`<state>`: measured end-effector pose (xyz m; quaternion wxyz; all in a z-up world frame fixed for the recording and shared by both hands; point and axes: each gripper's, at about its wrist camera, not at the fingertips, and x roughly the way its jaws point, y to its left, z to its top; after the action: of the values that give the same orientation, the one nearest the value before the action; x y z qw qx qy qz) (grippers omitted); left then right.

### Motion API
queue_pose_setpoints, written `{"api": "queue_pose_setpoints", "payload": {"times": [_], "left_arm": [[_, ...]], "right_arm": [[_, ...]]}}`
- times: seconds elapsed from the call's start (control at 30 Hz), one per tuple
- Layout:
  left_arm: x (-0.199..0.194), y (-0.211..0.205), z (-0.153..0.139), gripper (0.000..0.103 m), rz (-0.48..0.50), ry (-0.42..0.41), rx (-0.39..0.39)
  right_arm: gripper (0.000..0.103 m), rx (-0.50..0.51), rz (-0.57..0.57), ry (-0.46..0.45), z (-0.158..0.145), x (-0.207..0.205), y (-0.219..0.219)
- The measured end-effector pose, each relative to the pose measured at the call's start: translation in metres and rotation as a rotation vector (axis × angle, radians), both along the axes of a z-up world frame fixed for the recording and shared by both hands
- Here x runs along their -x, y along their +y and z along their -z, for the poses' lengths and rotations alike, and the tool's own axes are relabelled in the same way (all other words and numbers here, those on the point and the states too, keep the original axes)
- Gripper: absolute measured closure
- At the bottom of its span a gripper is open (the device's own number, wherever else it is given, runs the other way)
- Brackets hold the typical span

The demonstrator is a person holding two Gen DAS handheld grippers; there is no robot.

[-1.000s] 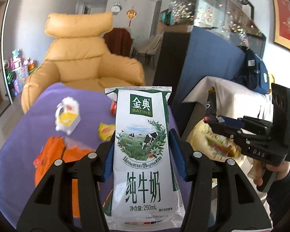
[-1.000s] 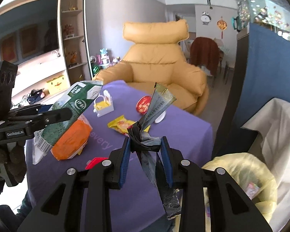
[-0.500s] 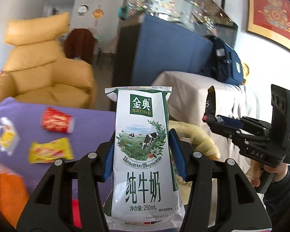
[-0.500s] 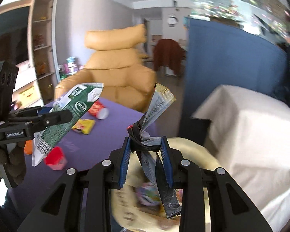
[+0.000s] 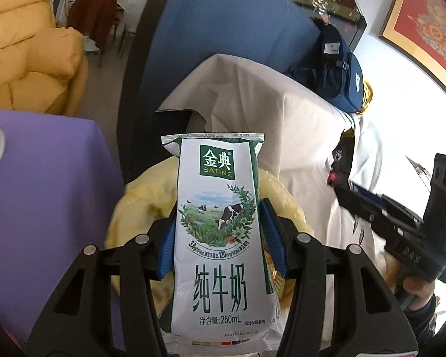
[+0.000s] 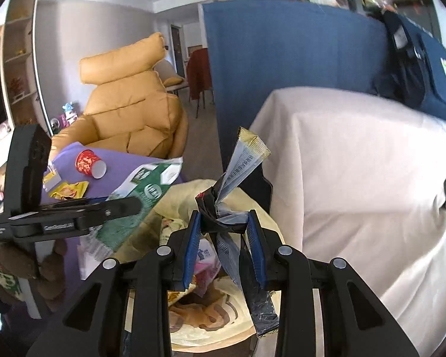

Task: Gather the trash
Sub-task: 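Open the left tool to drop the milk carton while the right tool releases the strip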

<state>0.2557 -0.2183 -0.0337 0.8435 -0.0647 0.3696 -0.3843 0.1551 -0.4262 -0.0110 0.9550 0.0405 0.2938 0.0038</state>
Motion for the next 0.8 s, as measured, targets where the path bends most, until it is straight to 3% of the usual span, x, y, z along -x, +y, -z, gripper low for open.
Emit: {"api": "queue_pose_setpoints", "payload": {"times": [0.13, 0.3, 0.5, 0.63, 0.8], "left_arm": [[-0.009, -0.018, 0.005, 0.053, 0.036, 0.004, 0.007], [-0.019, -0.017, 0.007, 0.04, 0.029, 0.048, 0.007], [-0.014, 0.023, -0.003, 0.038, -0.071, 0.028, 0.023], [-0.001, 0.052, -0.01, 0.031, -0.132, -0.018, -0.008], [0.018, 0.092, -0.011, 0.031, -0.176, -0.037, -0.049]], "right_arm": [[0.073, -0.007, 0.008, 0.017, 0.008, -0.003, -0.004], [0.072, -0.026, 0.009, 0.029, 0.014, -0.005, -0.007], [0.072, -0.095, -0.066, 0.065, 0.02, -0.023, 0.012], [0.072, -0.077, -0.15, 0.102, 0.031, -0.043, 0.046], [0.072, -0.035, -0.186, 0.239, 0.064, -0.079, 0.072]]}}
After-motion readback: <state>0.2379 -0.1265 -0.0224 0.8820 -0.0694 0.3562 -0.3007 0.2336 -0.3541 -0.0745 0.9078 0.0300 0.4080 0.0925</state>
